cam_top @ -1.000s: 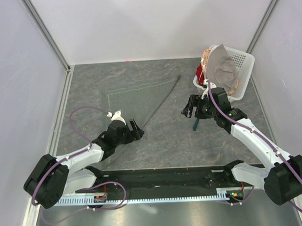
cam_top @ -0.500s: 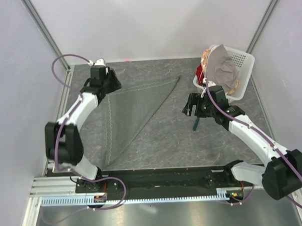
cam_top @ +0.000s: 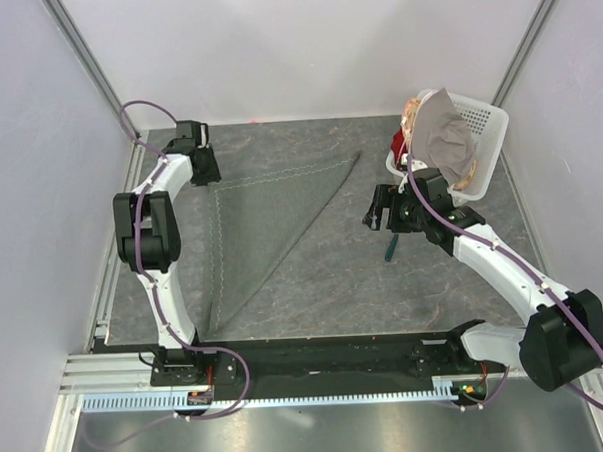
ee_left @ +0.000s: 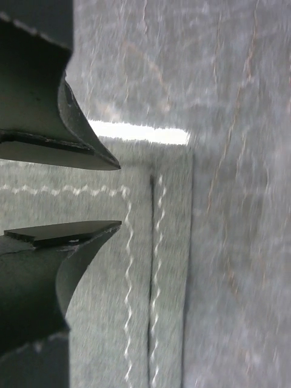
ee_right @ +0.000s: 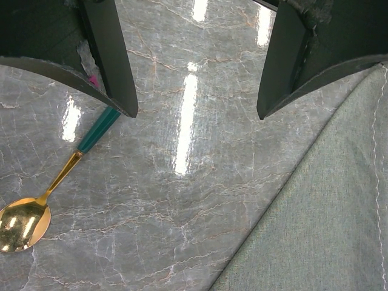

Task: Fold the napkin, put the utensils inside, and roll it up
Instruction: Fold the napkin

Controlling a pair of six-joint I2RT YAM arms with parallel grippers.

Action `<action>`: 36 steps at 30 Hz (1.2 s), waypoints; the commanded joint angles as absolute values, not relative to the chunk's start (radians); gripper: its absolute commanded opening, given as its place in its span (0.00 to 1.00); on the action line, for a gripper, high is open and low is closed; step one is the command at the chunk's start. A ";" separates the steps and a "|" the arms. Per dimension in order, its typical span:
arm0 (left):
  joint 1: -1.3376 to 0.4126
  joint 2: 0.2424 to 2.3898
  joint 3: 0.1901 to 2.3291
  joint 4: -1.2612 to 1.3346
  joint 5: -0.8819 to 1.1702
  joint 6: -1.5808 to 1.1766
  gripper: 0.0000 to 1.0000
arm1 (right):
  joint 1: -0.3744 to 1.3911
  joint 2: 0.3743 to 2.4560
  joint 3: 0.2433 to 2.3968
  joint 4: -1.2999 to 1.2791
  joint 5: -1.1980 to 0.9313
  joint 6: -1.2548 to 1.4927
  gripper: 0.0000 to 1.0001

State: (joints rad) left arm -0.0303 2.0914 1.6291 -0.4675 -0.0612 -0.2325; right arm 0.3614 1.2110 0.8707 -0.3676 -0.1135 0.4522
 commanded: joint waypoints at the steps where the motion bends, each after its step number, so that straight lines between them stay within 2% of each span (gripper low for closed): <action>1: -0.006 2.144 1.692 -0.486 -0.018 -0.149 0.45 | 0.357 1.212 0.897 -0.359 -0.107 0.442 0.88; 3: -0.005 2.166 1.706 -0.491 -0.008 -0.149 0.44 | 0.357 1.219 0.900 -0.360 -0.121 0.445 0.88; 6: -0.005 2.187 1.706 -0.499 -0.014 -0.153 0.36 | 0.359 1.213 0.904 -0.357 -0.132 0.452 0.88; 20: -0.005 2.213 1.706 -0.505 -0.045 -0.164 0.37 | 0.357 1.147 0.867 -0.373 -0.120 0.460 0.88; 25: -0.005 2.220 1.706 -0.506 -0.041 -0.166 0.19 | 0.359 1.137 0.862 -0.380 -0.112 0.460 0.88; 31: -0.008 2.195 1.703 -0.506 -0.046 -0.169 0.06 | 0.359 1.143 0.864 -0.382 -0.112 0.462 0.88; 36: -0.014 2.143 1.698 -0.508 -0.064 -0.170 0.02 | 0.357 1.144 0.867 -0.382 -0.115 0.460 0.88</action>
State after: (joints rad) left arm -0.0059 2.1983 1.6802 -0.4927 -0.0341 -0.1932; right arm 0.3614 1.1580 0.8646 -0.3824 -0.1226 0.4526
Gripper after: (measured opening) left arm 0.034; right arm 0.884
